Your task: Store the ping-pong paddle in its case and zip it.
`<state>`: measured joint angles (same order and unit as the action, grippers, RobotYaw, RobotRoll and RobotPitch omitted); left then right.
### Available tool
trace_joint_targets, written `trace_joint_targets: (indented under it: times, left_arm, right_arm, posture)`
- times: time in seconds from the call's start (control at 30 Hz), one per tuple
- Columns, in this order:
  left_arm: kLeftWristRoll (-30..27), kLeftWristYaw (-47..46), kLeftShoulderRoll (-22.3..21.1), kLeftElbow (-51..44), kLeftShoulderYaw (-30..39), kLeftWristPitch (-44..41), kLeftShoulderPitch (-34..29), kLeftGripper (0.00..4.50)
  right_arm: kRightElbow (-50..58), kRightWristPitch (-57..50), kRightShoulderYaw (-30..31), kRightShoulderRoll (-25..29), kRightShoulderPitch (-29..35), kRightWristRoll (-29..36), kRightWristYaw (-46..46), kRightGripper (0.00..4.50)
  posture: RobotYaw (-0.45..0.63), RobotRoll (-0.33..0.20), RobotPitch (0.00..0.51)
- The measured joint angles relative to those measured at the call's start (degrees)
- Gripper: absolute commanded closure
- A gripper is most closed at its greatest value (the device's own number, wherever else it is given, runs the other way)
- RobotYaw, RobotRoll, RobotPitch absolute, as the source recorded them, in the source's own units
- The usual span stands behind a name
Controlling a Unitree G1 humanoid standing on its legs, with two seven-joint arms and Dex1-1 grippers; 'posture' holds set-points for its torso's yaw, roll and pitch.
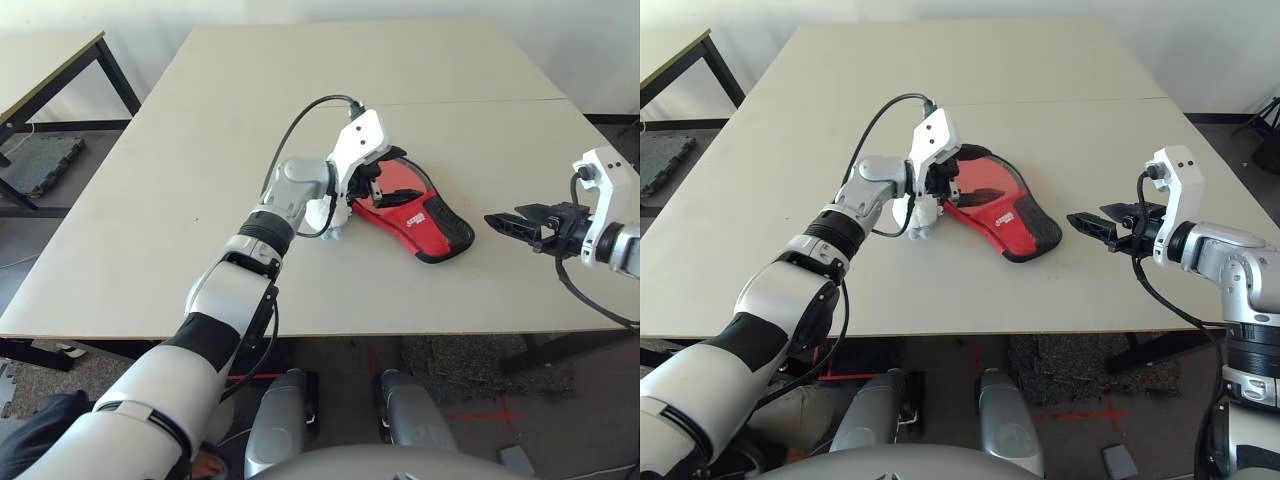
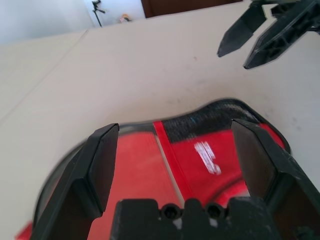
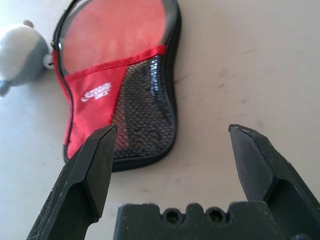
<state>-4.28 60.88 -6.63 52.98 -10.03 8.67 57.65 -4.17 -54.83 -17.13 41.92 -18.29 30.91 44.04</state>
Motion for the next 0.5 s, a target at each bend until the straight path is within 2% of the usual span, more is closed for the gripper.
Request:
trace_joint_targets:
  times: [0.33,0.5]
  left_arm:
    - [-0.7,3.5,-10.0,-20.5,0.1,-10.1,-10.4,0.00]
    - [-2.7,3.5,-14.3,-29.2,1.1,-15.7,-14.9,0.00]
  right_arm:
    - [-5.1,1.6,0.7,-6.1,0.2,0.3,-2.5,0.05]
    - [-5.2,1.9,1.3,-7.2,-0.5,0.3,-3.0,0.05]
  posture:
    - [0.02,0.000,0.113]
    - [0.03,0.000,0.115]
